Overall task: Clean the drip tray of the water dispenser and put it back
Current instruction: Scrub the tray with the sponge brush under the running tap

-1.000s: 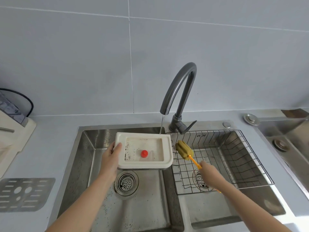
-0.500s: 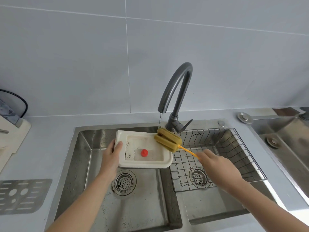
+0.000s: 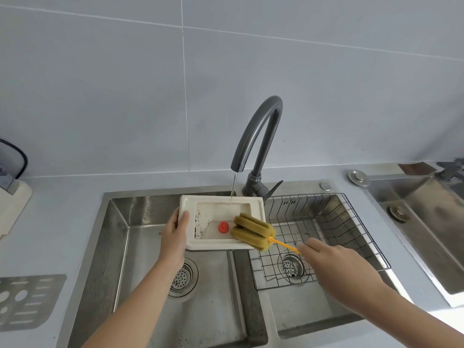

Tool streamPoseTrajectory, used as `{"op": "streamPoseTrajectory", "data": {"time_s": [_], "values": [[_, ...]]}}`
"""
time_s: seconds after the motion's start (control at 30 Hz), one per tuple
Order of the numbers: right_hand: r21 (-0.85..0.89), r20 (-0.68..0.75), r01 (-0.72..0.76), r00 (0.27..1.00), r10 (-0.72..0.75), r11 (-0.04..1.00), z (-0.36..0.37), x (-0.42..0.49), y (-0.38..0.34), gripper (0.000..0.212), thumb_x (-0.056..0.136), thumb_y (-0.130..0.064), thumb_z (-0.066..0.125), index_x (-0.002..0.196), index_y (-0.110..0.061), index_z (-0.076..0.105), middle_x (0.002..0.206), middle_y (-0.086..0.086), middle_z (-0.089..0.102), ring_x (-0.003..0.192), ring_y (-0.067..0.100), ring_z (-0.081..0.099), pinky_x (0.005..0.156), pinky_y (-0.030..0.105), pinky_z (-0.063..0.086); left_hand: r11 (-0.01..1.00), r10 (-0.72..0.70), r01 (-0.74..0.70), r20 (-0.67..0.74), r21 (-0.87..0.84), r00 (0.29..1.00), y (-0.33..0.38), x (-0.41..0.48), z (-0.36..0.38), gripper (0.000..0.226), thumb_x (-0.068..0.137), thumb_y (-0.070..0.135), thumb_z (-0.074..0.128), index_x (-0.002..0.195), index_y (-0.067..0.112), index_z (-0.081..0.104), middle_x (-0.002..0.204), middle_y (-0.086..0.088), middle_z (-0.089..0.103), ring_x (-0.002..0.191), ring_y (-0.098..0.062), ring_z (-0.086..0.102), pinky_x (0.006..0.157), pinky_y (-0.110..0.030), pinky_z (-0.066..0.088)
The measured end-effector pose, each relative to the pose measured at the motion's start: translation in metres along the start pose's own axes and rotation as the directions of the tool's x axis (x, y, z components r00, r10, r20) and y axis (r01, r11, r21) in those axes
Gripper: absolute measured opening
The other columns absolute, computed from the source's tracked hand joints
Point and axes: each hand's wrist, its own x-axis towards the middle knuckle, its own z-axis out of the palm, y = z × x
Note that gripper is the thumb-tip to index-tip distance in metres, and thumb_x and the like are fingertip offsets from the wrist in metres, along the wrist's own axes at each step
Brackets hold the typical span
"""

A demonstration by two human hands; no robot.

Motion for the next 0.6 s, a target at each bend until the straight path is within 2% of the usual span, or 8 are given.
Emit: {"op": "streamPoseTrajectory", "data": {"time_s": [0.1,0.17,0.27,0.33,0.47,0.6], "values": [[-0.002,-0.041,-0.05,0.998,0.05,0.999,-0.009,-0.003,0.004,0.041,0.086,-0.001,0.037,0.12,-0.023,0.042,0.107,-0.005,0.048,0.077,0.026,0.058,0.057,0.032,0.034,0.999,-0.034,0.034,0.012,-0.036,0.999,-0.003,0.0,0.005,0.018,0.092,0.025,0.048,0.09,0.034,0.064,0.089,0.005,0.068,0.084,-0.014,0.063,0.068,-0.032,0.051],[-0.007,-0.06,-0.064,0.996,0.064,0.998,-0.014,-0.004,0.001,0.042,0.085,-0.001,0.039,0.121,-0.022,0.041,0.105,-0.005,0.048,0.072,0.025,0.054,0.055,0.031,0.033,0.995,-0.063,0.065,0.028,-0.075,0.998,-0.004,0.0,0.008,0.017,0.093,0.026,0.047,0.093,0.029,0.064,0.089,0.003,0.068,0.083,-0.015,0.063,0.066,-0.033,0.051],[-0.058,-0.063,-0.082,0.995,0.078,0.995,-0.022,-0.001,-0.009,0.038,0.085,0.0,0.038,0.118,-0.018,0.04,0.093,-0.005,0.039,0.068,0.023,0.046,0.045,0.028,0.026,0.992,-0.082,0.088,0.07,-0.09,0.994,-0.005,-0.003,0.015,0.02,0.094,0.026,0.045,0.089,0.031,0.064,0.09,0.001,0.069,0.084,-0.016,0.064,0.068,-0.035,0.052],[-0.079,-0.061,-0.094,0.994,0.089,0.992,-0.026,0.002,-0.014,0.036,0.086,0.002,0.038,0.118,-0.015,0.039,0.091,-0.004,0.036,0.075,0.023,0.055,0.048,0.029,0.029,0.992,-0.071,0.08,0.088,-0.094,0.994,-0.006,-0.006,0.018,0.024,0.094,0.024,0.044,0.087,0.032,0.065,0.088,0.003,0.07,0.082,-0.014,0.065,0.066,-0.033,0.052],[-0.076,-0.055,-0.115,0.992,0.111,0.99,-0.029,0.007,-0.02,0.042,0.086,0.003,0.041,0.124,-0.013,0.036,0.106,0.0,0.05,0.088,0.023,0.062,0.056,0.03,0.035,0.992,-0.06,0.07,0.102,-0.102,0.993,-0.007,-0.008,0.018,0.028,0.094,0.023,0.042,0.084,0.033,0.067,0.088,0.005,0.07,0.082,-0.012,0.065,0.069,-0.033,0.051],[-0.057,-0.063,-0.102,0.993,0.098,0.993,-0.029,0.015,-0.025,0.049,0.085,0.004,0.042,0.131,-0.011,0.032,0.117,0.001,0.049,0.093,0.024,0.061,0.058,0.03,0.036,0.991,-0.054,0.066,0.109,-0.112,0.993,-0.005,-0.003,0.014,0.025,0.094,0.023,0.044,0.087,0.034,0.066,0.09,0.004,0.07,0.086,-0.013,0.065,0.07,-0.031,0.052]]}}
